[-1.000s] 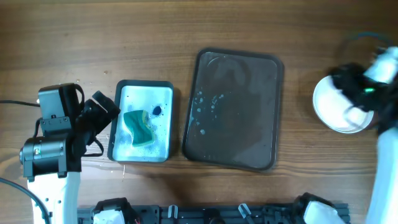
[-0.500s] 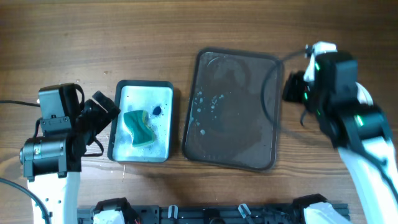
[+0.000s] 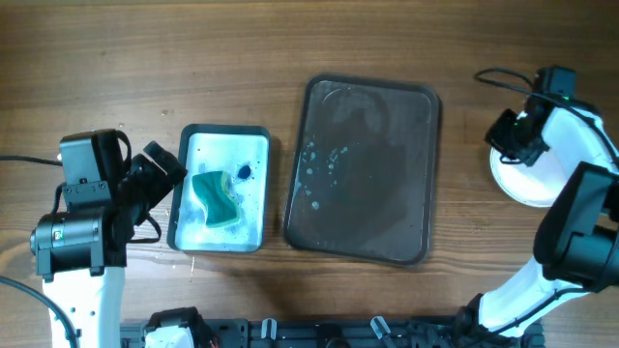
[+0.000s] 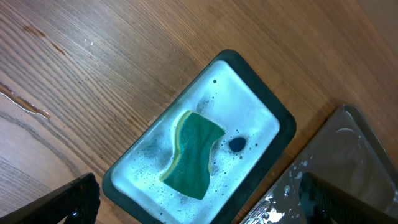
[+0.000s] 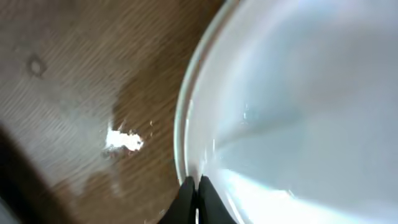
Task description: Clean dirty plates on tray and stack at the side
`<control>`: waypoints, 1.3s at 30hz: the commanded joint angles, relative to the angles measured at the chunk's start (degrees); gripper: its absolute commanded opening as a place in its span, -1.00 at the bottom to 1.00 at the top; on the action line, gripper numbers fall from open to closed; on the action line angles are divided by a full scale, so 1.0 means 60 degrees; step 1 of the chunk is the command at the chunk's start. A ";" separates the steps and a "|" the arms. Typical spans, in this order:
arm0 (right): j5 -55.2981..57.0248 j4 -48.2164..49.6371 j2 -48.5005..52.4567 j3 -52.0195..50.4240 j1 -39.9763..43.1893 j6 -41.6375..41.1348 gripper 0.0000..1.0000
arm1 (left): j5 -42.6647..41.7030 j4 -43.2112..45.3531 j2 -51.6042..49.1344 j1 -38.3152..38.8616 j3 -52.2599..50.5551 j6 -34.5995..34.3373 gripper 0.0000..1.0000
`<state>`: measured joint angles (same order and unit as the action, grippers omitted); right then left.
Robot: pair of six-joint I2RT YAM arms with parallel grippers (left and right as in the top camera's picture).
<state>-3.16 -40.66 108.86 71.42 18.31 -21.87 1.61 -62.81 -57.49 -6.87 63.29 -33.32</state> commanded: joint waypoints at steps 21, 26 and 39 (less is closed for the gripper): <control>-0.4954 -0.2903 -1.0386 0.0044 -0.4575 0.4470 0.99 | -0.0080 0.0029 -0.0007 -0.0066 0.0117 0.0018 1.00; -0.3169 -0.1545 -1.1417 -0.1031 -0.4681 0.6441 0.99 | -0.0080 0.0033 -0.0007 -0.0066 0.0117 0.0018 1.00; -0.3191 0.3599 -1.8047 -1.0087 -0.4663 0.5490 1.00 | -0.0080 0.0033 -0.0007 -0.0066 0.0117 0.0018 1.00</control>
<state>-22.87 -22.59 7.07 17.47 -9.56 15.97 1.61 -62.78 -57.49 -6.87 63.29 -33.32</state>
